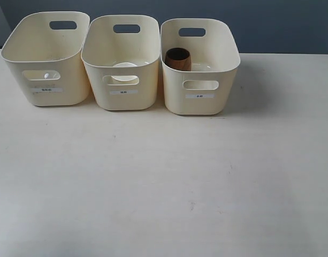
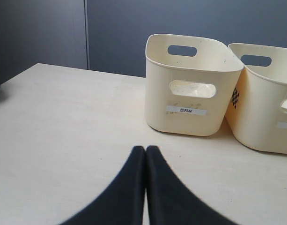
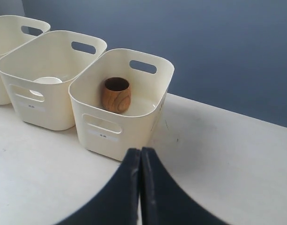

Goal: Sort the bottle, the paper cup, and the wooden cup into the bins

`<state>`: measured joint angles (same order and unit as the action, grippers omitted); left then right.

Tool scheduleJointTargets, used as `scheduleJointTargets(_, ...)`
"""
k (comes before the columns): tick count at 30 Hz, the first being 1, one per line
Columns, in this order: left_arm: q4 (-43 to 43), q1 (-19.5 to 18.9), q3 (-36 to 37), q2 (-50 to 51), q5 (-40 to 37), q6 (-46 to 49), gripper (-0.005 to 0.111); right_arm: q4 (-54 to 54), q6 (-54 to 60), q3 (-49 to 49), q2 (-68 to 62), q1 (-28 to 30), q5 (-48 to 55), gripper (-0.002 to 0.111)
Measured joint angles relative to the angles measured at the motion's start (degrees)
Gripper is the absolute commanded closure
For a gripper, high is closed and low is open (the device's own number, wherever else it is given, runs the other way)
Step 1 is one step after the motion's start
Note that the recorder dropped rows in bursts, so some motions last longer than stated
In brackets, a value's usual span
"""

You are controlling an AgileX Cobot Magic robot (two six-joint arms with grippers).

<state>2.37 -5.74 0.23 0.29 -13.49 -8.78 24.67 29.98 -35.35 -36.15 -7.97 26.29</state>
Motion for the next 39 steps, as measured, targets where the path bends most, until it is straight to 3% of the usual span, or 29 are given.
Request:
scheduleJointTargets(11,0.0,0.0,0.0,0.0,0.0,0.0,0.107,0.0,0.0,0.0,1.5,0.2,0.1,0.108)
scheduleJointTargets(20,0.0,0.0,0.0,0.0,0.0,0.0,0.107,0.0,0.0,0.0,14.5,0.5,1.6,0.108)
scheduleJointTargets(23,0.0,0.0,0.0,0.0,0.0,0.0,0.107,-0.1,-0.1,0.0,21.1,5.2,7.7,0.108)
scheduleJointTargets(27,0.0,0.0,0.0,0.0,0.0,0.0,0.107,0.5,0.3,2.3,26.3,8.5,8.4,0.108)
scheduleJointTargets(31,0.0,0.0,0.0,0.0,0.0,0.0,0.107,3.5,3.4,7.8,29.8,9.7,3.7,0.108)
scheduleJointTargets(39,0.0,0.0,0.0,0.0,0.0,0.0,0.107,10.8,6.1,27.7,35.8,10.7,-17.0,0.108)
